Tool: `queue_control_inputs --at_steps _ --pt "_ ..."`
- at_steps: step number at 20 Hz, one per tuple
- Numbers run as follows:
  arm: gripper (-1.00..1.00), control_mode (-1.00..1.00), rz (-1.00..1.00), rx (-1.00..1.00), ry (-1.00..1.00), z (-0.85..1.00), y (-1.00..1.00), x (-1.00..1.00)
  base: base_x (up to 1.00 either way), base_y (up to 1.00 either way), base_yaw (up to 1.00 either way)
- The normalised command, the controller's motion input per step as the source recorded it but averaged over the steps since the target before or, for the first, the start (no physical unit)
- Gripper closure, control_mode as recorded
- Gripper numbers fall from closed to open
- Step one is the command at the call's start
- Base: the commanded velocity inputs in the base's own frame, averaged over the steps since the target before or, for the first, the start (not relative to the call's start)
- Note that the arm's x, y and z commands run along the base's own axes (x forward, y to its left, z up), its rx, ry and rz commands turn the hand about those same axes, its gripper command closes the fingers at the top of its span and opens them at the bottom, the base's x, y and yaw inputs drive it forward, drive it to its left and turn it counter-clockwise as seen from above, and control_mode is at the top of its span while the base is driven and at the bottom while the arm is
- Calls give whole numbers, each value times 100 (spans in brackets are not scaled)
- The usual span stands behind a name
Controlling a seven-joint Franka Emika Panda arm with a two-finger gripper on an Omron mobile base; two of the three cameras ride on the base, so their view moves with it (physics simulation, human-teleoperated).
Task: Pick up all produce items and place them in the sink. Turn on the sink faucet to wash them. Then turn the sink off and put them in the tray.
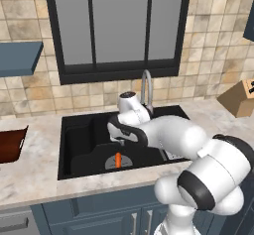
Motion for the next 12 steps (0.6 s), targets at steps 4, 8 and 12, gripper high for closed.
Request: queue_control_inputs --at_steps 4,8,12 --pt "-100 -100 -11 0 0 -31 1 21 0 0 0" --pt "-100 -100 -11 0 0 -35 1 19 0 0 0" --pt "-100 -100 -11 0 0 -34 8 15 0 0 0"
